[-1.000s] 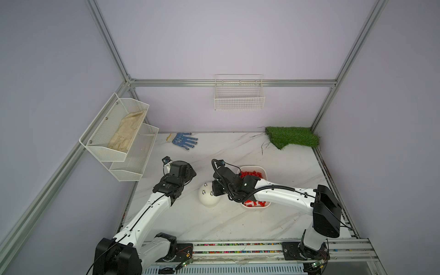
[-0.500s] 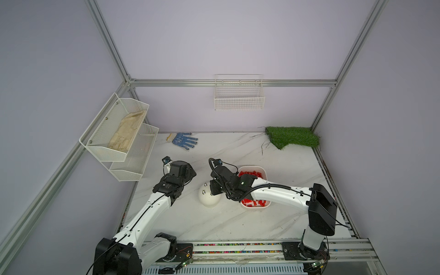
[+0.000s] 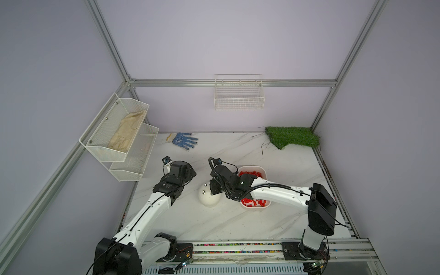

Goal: Cover the protruding screws with screw protection sleeves
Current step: Attach the screw protection sleeve to the screw, then pick up the screw protection sleeve from the storage box.

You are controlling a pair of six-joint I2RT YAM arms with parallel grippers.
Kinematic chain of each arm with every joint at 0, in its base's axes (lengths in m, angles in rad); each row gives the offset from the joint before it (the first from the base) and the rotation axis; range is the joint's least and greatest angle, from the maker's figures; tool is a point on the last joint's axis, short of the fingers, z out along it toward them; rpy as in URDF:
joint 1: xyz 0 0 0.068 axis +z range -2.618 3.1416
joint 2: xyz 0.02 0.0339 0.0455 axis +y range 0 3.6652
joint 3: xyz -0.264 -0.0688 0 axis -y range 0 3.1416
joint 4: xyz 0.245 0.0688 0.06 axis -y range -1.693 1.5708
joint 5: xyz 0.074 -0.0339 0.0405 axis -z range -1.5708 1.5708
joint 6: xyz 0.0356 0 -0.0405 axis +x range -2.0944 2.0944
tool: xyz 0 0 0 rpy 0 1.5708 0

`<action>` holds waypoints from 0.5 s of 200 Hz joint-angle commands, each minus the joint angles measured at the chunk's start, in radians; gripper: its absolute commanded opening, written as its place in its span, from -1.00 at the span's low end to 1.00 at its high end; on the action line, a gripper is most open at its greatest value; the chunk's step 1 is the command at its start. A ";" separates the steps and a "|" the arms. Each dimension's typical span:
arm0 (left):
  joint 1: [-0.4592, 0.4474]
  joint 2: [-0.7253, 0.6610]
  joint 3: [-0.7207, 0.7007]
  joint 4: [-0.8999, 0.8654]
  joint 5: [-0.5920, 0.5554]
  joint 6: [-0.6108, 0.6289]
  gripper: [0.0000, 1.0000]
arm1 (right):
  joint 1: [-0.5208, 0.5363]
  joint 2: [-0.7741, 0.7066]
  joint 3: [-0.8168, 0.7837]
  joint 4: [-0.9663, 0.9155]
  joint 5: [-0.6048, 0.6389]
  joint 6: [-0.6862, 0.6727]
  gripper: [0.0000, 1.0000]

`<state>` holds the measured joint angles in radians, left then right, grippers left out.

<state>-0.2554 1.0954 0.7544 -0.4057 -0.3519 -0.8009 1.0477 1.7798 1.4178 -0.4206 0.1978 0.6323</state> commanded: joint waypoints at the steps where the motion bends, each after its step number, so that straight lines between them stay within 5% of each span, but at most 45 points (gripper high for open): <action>1: 0.005 0.009 0.008 0.025 -0.003 0.008 1.00 | -0.011 -0.073 0.039 -0.027 0.045 -0.015 -0.69; 44: 0.005 0.014 0.013 0.024 0.001 0.000 1.00 | -0.093 -0.166 0.040 -0.137 0.109 -0.034 -0.59; 100: 0.005 0.006 0.011 0.025 0.001 -0.001 1.00 | -0.343 -0.105 -0.011 -0.273 0.011 -0.052 -0.57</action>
<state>-0.2554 1.1080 0.7544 -0.4057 -0.3515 -0.8013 0.7506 1.6218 1.4212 -0.5686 0.2325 0.5964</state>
